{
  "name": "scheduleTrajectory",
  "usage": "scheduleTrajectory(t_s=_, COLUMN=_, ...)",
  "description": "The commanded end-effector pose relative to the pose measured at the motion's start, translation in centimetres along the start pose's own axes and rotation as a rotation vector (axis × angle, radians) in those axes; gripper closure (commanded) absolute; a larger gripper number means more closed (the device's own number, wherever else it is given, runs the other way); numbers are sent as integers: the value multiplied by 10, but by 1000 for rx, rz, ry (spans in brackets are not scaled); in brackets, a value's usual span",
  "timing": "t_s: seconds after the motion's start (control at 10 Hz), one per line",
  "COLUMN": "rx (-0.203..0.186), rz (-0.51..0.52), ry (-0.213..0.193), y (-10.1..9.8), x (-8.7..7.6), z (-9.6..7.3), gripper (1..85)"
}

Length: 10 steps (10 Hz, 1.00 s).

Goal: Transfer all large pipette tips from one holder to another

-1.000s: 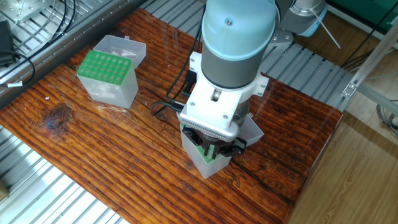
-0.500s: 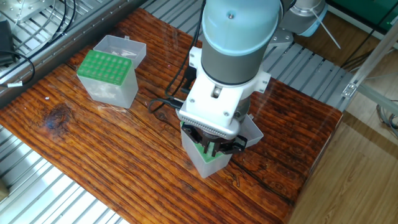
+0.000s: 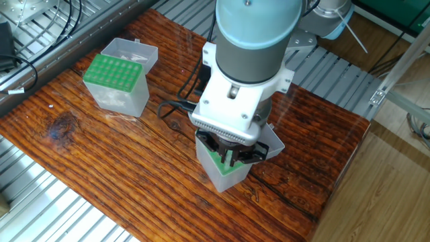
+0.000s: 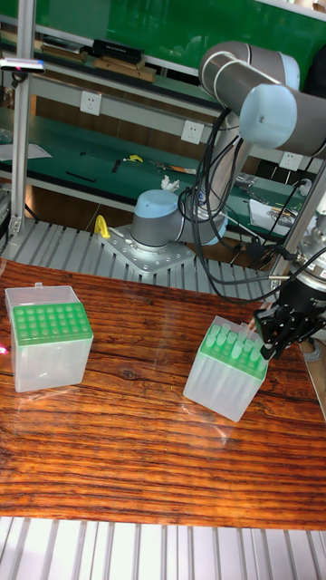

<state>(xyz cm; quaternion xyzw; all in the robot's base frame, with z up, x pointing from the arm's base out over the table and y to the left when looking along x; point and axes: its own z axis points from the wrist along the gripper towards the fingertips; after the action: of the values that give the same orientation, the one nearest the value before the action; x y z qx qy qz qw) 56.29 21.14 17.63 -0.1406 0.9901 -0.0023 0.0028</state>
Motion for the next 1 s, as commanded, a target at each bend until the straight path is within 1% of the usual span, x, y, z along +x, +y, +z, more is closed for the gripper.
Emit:
scheduleTrajectory(t_s=0.0, rx=-17, rz=-4, ry=-2, y=2, x=-3, z=-11, gripper=737)
scheduleTrajectory(t_s=0.2, rx=-13, rz=-7, ry=-3, y=-2, x=-5, z=-12, gripper=740)
scheduleTrajectory(t_s=0.4, rx=-5, rz=-7, ry=-5, y=-5, x=-9, z=-6, gripper=740)
scheduleTrajectory(t_s=0.7, rx=10, rz=-9, ry=-12, y=-8, x=-10, z=-6, gripper=743)
scheduleTrajectory(t_s=0.9, rx=18, rz=-14, ry=-6, y=-11, x=-9, z=-6, gripper=743)
